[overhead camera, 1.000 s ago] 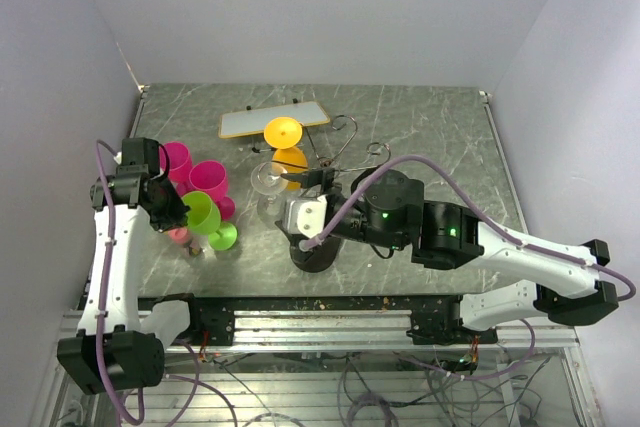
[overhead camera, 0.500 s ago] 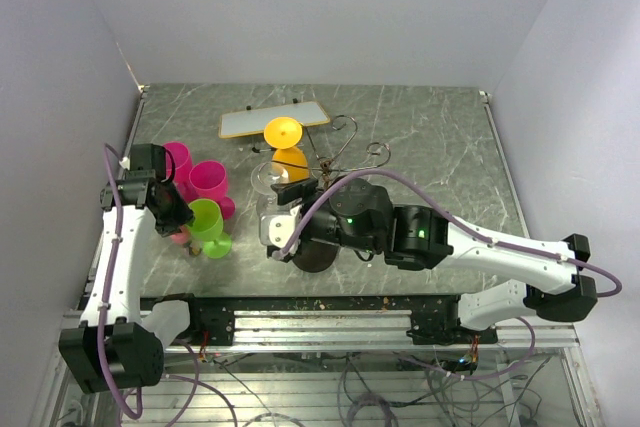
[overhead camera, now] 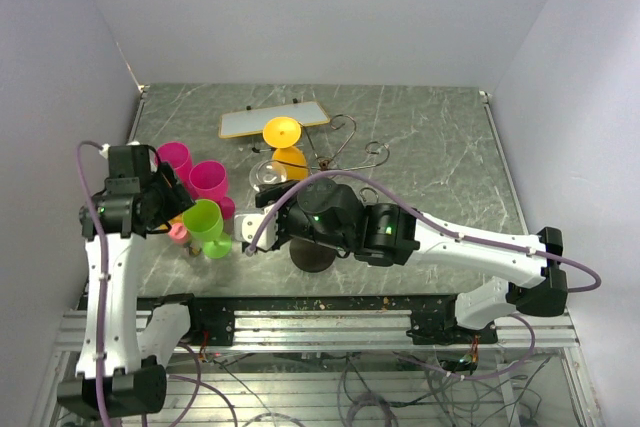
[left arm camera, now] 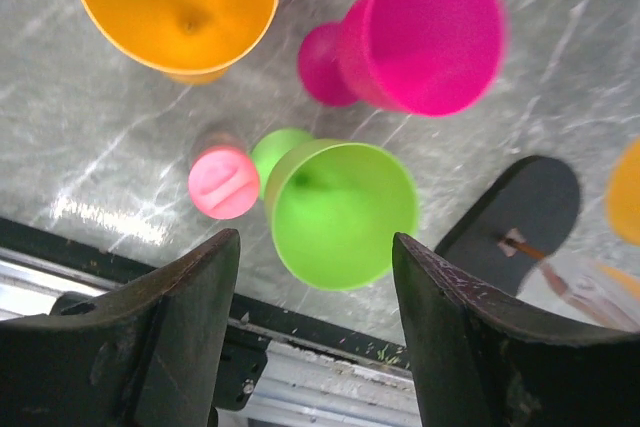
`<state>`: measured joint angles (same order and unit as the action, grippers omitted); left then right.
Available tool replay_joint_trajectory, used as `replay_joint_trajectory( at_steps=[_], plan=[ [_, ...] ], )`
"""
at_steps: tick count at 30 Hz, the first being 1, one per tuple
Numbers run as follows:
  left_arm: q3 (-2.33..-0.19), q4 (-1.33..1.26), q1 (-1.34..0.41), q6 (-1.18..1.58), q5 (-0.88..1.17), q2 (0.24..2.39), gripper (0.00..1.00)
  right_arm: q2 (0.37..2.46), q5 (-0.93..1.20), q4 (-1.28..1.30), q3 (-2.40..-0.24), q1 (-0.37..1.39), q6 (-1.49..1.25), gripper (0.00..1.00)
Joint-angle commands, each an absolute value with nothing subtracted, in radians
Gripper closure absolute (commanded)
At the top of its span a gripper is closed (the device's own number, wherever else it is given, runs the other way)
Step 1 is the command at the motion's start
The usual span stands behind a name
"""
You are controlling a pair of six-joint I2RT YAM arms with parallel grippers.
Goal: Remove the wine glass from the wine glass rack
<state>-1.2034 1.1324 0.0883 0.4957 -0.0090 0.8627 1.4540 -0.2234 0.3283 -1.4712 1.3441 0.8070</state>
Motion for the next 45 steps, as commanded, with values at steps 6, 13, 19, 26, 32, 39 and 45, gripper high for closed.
replay_joint_trajectory(
  at_steps=[6,13,19,26,32,39,45],
  plan=[
    [-1.378,1.133,0.083,0.489,0.052,0.811,0.25,1.48,-0.306,0.335,-1.524,1.325,0.803,0.55],
    [-1.414,1.149,0.083,0.486,0.041,0.802,0.25,1.469,-0.247,0.427,-1.552,1.325,0.776,0.79],
    [-1.433,1.155,0.083,0.483,0.035,0.805,0.26,1.444,-0.212,0.463,-1.549,1.325,0.748,0.89],
    [-1.447,1.143,0.083,0.488,0.035,0.814,0.27,1.397,-0.257,0.399,-1.496,1.325,0.764,1.0],
    [-1.468,1.14,0.084,0.493,0.051,0.825,0.27,1.371,-0.29,0.314,-1.469,1.325,0.82,1.0],
    [-1.483,1.141,0.084,0.491,0.056,0.826,0.26,1.365,-0.204,0.235,-1.443,1.325,0.895,1.0],
    [-1.48,1.142,0.083,0.487,0.061,0.824,0.26,1.393,-0.207,0.199,-1.467,1.324,0.947,1.0]
  ],
)
